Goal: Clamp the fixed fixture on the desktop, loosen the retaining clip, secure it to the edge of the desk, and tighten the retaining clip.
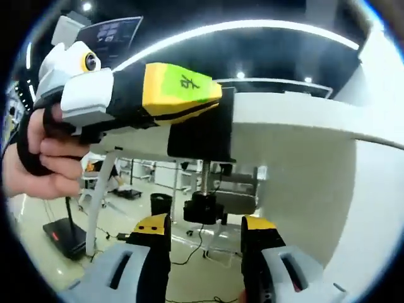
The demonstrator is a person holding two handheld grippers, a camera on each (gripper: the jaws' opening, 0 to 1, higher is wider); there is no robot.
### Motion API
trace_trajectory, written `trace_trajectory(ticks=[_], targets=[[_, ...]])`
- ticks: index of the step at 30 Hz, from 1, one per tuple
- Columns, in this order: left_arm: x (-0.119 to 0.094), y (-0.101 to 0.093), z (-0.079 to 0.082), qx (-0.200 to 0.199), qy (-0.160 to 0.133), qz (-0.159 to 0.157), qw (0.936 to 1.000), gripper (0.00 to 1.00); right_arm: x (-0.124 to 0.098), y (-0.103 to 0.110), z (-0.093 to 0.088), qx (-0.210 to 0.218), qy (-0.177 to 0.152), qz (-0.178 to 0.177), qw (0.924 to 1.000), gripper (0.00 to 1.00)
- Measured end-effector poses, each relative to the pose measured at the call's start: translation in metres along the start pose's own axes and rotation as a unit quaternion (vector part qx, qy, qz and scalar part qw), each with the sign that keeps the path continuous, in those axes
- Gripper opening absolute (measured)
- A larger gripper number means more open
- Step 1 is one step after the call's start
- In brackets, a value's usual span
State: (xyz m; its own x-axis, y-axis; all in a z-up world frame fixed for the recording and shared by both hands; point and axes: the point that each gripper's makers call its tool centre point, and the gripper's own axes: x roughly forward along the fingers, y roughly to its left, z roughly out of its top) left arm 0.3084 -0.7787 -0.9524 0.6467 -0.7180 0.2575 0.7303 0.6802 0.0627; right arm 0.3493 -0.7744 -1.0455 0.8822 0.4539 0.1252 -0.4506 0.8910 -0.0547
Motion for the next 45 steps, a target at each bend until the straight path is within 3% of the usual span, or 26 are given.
trace_trajectory(ticks=[3, 7, 10, 13, 16, 18, 23, 28, 33, 37, 39, 42, 45], targets=[[-0.001, 0.0, -0.001, 0.0, 0.002, 0.001, 1.0, 0.02, 0.003, -0.005, 0.002, 0.023, -0.002, -0.028, 0.9993, 0.42], [0.0, 0.0, -0.001, -0.004, 0.0, 0.001, 1.0, 0.02, 0.008, 0.004, -0.001, 0.033, 0.012, -0.037, 0.9987, 0.42], [0.0, -0.001, -0.003, -0.006, 0.001, 0.001, 1.0, 0.02, 0.009, 0.001, -0.001, -0.025, 0.015, -0.063, 0.9976, 0.42], [-0.001, -0.001, -0.005, -0.005, 0.004, 0.002, 1.0, 0.02, 0.013, -0.005, -0.006, -0.01, 0.026, -0.076, 0.9967, 0.38], [-0.001, -0.001, -0.005, -0.005, 0.005, 0.002, 1.0, 0.02, 0.016, -0.005, -0.006, 0.0, 0.026, -0.073, 0.997, 0.32], [-0.001, -0.001, -0.004, -0.007, 0.006, 0.002, 1.0, 0.02, 0.019, 0.004, -0.003, -0.02, 0.017, -0.051, 0.9984, 0.24], [-0.002, 0.002, -0.002, -0.007, 0.004, 0.002, 1.0, 0.02, 0.016, 0.003, -0.004, -0.013, 0.005, -0.036, 0.9993, 0.24], [-0.001, 0.003, -0.002, -0.006, 0.001, -0.001, 1.0, 0.02, 0.019, 0.008, -0.002, -0.026, -0.005, 0.024, 0.9994, 0.24], [-0.001, 0.004, -0.002, -0.005, 0.002, -0.001, 1.0, 0.02, 0.017, 0.015, -0.002, -0.044, -0.007, 0.11, 0.993, 0.24], [-0.001, 0.006, -0.002, -0.011, 0.0, -0.001, 0.9999, 0.02, 0.016, 0.022, -0.004, -0.078, -0.001, 0.2, 0.9767, 0.24], [0.0, 0.005, -0.002, -0.011, -0.001, -0.001, 0.9999, 0.02, 0.014, 0.029, -0.006, -0.091, 0.008, 0.246, 0.965, 0.24], [0.0, 0.004, -0.002, -0.012, -0.002, -0.002, 0.9999, 0.02, 0.014, 0.031, -0.008, -0.1, 0.024, 0.289, 0.9517, 0.23], [0.0, 0.003, -0.002, -0.013, -0.003, -0.003, 0.9999, 0.02, 0.014, 0.033, -0.008, -0.107, 0.028, 0.3, 0.9476, 0.23]])
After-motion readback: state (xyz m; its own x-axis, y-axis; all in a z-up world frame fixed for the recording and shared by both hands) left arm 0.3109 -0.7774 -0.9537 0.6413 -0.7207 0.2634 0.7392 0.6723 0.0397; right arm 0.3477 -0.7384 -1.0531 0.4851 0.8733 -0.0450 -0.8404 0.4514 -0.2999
